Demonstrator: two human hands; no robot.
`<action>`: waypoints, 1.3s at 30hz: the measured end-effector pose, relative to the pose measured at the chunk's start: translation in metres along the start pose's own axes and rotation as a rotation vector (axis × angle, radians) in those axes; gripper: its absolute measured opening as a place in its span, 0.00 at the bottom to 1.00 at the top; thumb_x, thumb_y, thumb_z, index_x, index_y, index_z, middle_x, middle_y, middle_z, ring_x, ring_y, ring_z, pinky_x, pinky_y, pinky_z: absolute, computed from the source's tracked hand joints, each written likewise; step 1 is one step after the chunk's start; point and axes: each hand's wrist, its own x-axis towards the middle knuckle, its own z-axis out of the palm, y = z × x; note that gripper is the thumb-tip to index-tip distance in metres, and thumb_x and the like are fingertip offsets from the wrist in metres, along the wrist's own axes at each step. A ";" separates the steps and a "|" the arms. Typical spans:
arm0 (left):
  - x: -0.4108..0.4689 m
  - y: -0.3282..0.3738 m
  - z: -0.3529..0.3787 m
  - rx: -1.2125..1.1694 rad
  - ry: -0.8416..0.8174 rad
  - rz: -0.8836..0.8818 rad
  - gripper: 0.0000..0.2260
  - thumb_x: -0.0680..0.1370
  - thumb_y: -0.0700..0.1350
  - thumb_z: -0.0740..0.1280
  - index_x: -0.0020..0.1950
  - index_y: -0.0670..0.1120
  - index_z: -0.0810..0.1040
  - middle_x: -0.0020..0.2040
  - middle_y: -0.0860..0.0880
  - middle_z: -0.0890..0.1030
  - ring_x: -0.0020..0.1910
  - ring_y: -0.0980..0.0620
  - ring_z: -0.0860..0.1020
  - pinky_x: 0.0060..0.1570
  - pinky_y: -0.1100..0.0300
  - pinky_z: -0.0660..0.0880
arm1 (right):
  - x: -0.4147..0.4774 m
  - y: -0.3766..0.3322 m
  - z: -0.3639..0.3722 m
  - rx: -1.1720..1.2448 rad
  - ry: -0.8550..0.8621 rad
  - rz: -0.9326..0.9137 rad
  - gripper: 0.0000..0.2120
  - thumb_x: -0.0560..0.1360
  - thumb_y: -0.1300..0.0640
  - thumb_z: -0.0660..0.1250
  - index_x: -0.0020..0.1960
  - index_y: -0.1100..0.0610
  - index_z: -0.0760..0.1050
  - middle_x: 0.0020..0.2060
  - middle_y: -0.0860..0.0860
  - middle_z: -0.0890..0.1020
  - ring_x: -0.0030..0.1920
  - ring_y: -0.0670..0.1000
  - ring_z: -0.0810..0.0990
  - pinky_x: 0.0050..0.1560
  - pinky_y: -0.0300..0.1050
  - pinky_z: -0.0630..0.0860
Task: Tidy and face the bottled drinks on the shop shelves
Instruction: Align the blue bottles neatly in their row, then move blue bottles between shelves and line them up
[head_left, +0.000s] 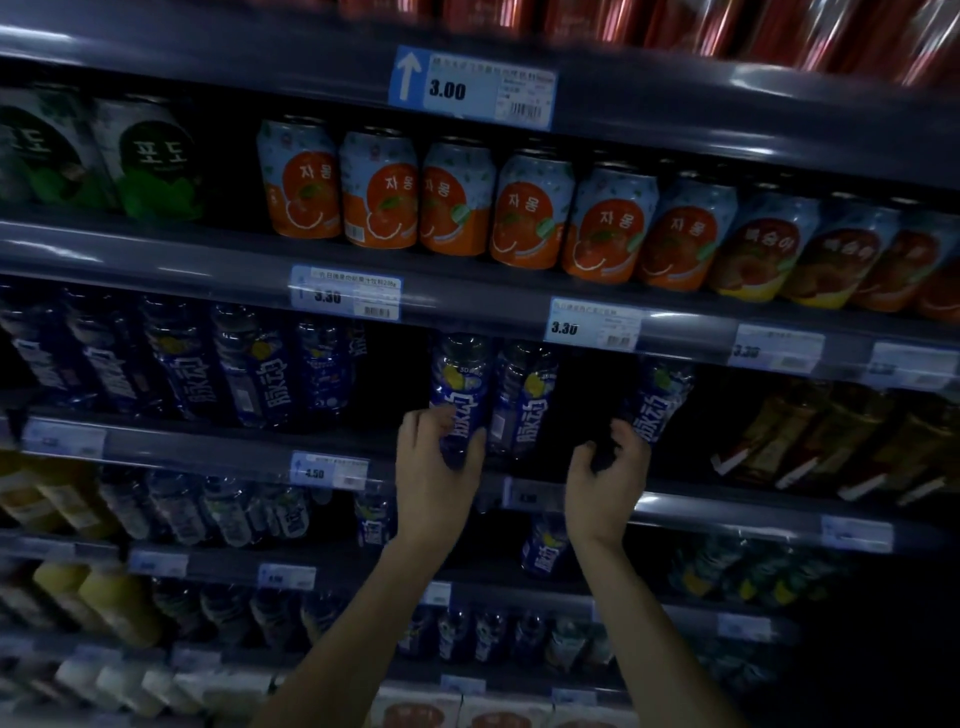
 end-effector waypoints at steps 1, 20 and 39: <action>-0.006 0.004 0.005 0.009 -0.030 0.029 0.11 0.76 0.46 0.70 0.56 0.47 0.74 0.51 0.54 0.71 0.49 0.57 0.71 0.49 0.67 0.68 | 0.004 0.001 -0.004 -0.005 0.019 -0.012 0.18 0.76 0.63 0.65 0.65 0.62 0.69 0.60 0.56 0.73 0.60 0.55 0.73 0.60 0.44 0.69; -0.049 0.035 0.110 0.463 -0.384 0.117 0.22 0.77 0.58 0.63 0.64 0.44 0.77 0.59 0.45 0.78 0.61 0.44 0.73 0.65 0.55 0.65 | 0.077 0.030 -0.039 -0.022 -0.055 0.049 0.30 0.69 0.57 0.75 0.65 0.64 0.66 0.59 0.58 0.70 0.60 0.55 0.71 0.61 0.42 0.69; -0.047 0.034 0.110 0.373 -0.350 0.031 0.21 0.76 0.53 0.69 0.65 0.45 0.74 0.57 0.45 0.76 0.59 0.43 0.71 0.60 0.51 0.70 | 0.087 0.034 -0.036 0.060 -0.029 0.081 0.32 0.63 0.59 0.78 0.64 0.62 0.71 0.55 0.57 0.77 0.54 0.51 0.76 0.53 0.41 0.74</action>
